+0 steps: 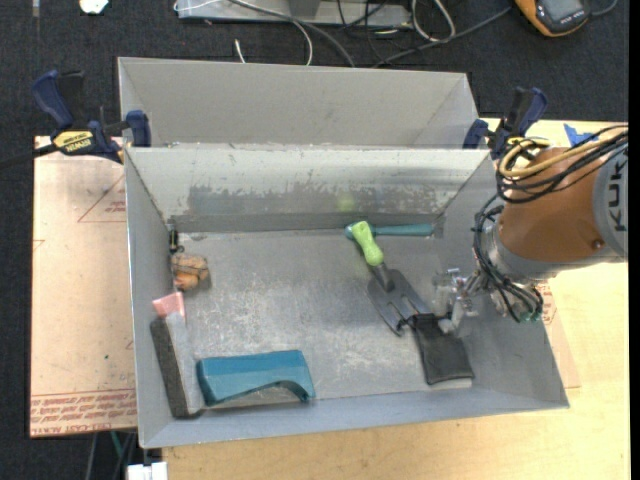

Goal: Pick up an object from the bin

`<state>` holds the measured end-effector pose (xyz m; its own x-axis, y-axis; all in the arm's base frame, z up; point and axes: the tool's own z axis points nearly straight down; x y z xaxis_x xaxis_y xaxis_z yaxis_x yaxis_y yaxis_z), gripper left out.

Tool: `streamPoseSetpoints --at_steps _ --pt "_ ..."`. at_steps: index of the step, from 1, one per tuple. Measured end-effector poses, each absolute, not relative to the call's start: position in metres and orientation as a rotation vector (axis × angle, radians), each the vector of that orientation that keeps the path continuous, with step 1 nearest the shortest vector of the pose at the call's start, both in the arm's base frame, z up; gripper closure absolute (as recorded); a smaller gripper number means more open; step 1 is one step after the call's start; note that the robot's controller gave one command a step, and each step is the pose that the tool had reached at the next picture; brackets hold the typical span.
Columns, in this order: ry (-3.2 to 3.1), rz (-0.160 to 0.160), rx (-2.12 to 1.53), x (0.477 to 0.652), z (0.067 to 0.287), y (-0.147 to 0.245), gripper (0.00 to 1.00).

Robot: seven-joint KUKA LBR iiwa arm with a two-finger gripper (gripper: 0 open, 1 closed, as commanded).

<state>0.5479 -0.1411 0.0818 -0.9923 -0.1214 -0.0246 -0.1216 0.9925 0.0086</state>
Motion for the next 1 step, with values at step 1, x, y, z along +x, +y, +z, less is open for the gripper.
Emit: streamPoseSetpoints --at_steps 1 --pt "3.112 0.016 -0.190 0.5479 0.0818 -0.1411 1.00"
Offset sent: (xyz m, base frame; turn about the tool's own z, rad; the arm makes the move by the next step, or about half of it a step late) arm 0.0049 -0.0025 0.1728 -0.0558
